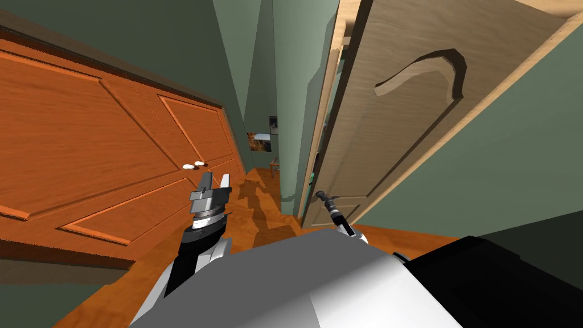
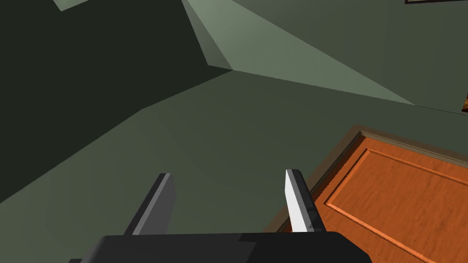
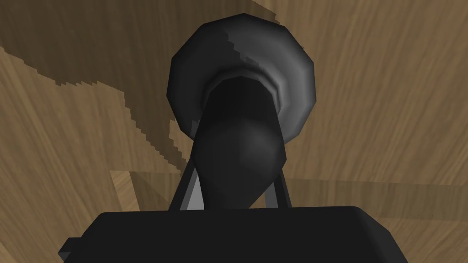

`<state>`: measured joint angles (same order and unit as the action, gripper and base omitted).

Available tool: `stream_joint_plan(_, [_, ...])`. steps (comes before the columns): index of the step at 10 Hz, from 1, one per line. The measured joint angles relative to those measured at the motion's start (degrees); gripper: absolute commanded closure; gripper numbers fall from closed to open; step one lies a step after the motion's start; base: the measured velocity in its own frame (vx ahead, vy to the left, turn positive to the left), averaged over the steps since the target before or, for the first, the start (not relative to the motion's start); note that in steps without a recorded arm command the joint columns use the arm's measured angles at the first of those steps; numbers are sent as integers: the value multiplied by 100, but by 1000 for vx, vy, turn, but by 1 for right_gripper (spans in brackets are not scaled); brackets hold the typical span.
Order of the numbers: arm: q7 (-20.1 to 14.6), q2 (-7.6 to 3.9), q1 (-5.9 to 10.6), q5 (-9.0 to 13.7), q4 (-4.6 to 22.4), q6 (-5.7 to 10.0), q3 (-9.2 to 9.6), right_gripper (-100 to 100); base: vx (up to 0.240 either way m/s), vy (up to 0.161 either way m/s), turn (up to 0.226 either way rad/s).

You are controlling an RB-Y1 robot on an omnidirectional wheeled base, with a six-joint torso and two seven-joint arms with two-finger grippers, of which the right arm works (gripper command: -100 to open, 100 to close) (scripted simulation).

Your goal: Pull the door open

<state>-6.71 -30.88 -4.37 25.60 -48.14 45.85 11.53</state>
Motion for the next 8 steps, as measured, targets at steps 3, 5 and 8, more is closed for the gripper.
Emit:
stream_joint_plan(3, [-180, -224, -229, -8, -161, 163, 227, 100, -180, -54, 95])
stream_joint_plan(5, [-222, -256, -294, 0, -131, 240, 293, 100, -162, -67, 174])
stream_joint_plan(8, [-318, -418, -479, 37, -224, 455, 414, 100, -209, -62, 156])
